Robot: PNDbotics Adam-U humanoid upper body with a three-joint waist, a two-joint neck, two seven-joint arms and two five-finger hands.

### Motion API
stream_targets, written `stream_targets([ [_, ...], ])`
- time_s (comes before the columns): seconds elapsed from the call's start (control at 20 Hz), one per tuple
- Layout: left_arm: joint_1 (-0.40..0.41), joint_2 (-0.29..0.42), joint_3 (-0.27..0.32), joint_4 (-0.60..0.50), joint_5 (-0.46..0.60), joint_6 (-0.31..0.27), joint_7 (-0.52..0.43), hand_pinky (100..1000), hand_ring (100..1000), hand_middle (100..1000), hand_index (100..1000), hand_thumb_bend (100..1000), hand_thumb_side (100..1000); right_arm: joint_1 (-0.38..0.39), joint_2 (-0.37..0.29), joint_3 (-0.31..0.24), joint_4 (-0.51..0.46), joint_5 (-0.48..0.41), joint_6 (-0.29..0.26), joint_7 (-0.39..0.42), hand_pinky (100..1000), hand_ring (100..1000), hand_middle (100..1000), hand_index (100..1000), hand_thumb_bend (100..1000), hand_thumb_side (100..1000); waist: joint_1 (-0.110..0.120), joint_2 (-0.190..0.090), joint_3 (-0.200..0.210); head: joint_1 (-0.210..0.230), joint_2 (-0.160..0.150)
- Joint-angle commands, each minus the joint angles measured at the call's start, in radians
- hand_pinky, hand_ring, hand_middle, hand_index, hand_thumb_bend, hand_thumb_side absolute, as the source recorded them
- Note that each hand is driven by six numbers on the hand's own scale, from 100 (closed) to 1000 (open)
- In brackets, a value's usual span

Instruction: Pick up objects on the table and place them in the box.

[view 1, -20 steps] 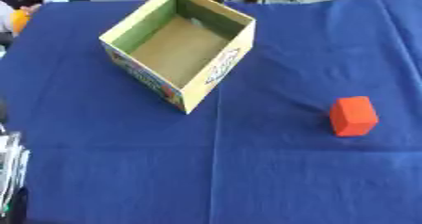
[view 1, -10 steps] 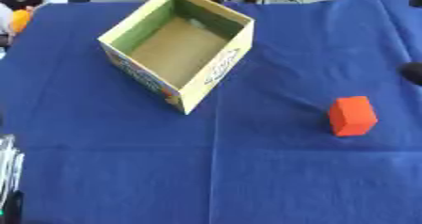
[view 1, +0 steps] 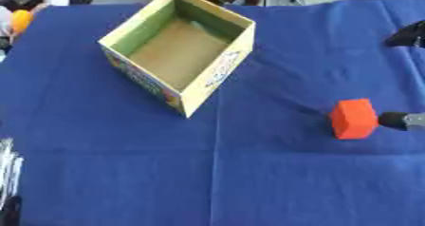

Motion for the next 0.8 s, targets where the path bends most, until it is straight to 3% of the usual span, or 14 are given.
stream_targets([
  [0.05, -0.01, 0.018, -0.006, -0.018, 0.002, -0.001, -0.007, 464, 651, 595, 732, 100, 956, -0.024, -0.013, 0.013, -0.015, -0.003, -0.006, 0.046, 875, 883, 809, 909, 633, 778, -0.004, -0.015, 0.002, -0.005, -0.009],
  [0.35, -0.014, 0.015, -0.009, -0.018, 0.004, -0.001, -0.013, 463, 652, 594, 732, 100, 946, -0.04, 0.002, 0.053, -0.015, -0.04, 0.002, 0.132, 869, 892, 810, 906, 550, 636, -0.003, -0.009, 0.009, -0.011, -0.013],
  [0.4, -0.014, 0.014, -0.01, -0.018, 0.004, -0.001, -0.013, 463, 652, 594, 732, 100, 956, -0.043, 0.004, 0.056, -0.015, -0.051, 0.006, 0.146, 869, 892, 810, 906, 567, 667, -0.003, -0.009, 0.009, -0.011, -0.013],
  [0.8, -0.016, 0.01, -0.011, -0.018, 0.006, 0.0, -0.017, 462, 651, 593, 732, 100, 957, -0.066, 0.024, 0.083, -0.015, -0.106, 0.054, 0.263, 853, 892, 803, 895, 484, 595, -0.002, -0.003, 0.015, -0.016, -0.019],
])
